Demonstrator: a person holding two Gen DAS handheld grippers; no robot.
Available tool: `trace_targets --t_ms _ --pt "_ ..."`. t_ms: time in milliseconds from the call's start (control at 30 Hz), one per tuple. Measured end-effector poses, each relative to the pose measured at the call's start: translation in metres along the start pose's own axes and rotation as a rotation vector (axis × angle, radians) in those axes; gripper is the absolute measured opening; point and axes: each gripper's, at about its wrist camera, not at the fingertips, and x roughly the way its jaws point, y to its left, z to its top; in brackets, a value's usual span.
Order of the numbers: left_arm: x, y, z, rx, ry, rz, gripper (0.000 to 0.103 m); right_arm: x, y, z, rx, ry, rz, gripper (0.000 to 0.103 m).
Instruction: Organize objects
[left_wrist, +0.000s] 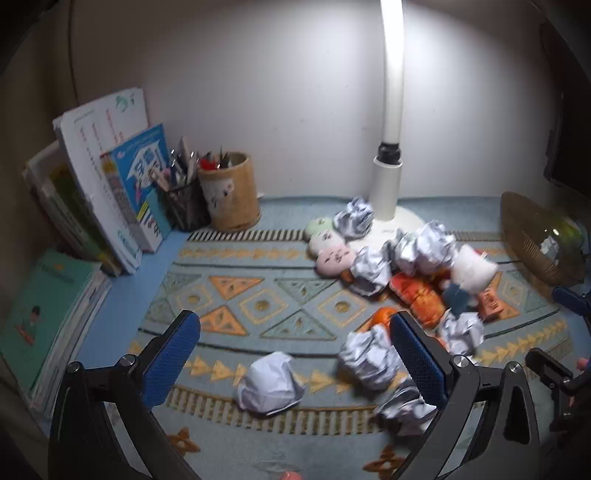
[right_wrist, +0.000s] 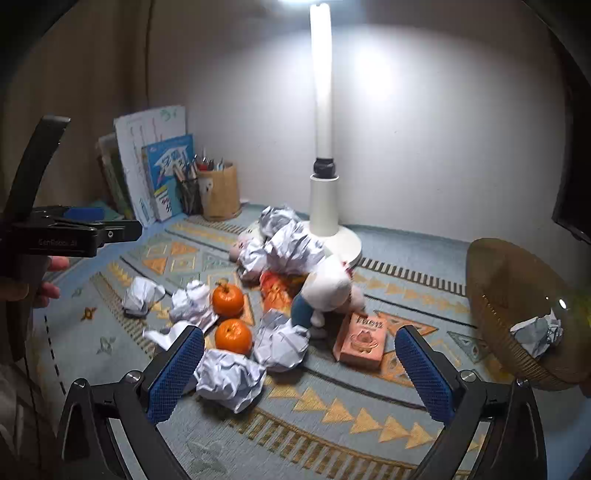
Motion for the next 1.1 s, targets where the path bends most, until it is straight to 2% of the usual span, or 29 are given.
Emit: trace_targets --t_ms 67,200,267,400,467,1100 --pt "0.024 0.014 -0.028 -0.027 0.063 0.015 0.103 0.015 0.015 -0.014 -0.037 0.042 0.006 0.103" --pt "0.062 0.021 -0.069 -0.068 0.155 -0.017 0.103 0.052 0.03 -0.028 -0.03 0.164 0.014 0.103" --pt "0.07 0.02 -0.075 -0.075 0.168 -0.024 0.103 0.067 0.035 -0.032 -0.011 0.208 0.029 0.103" --pt "0.082 0.02 -0.073 -0.098 0.181 -0.039 0.103 0.093 0.038 -0.037 -0.004 0.326 -0.002 0.103" --pt "0.088 0.018 -0.071 -0.09 0.189 -0.023 0.103 0.092 0.032 -0.038 0.034 0.32 0.014 0.103" --pt "0.091 0.018 -0.067 -0.1 0.189 -0.024 0.103 0.094 0.032 -0.037 0.023 0.323 0.004 0.103"
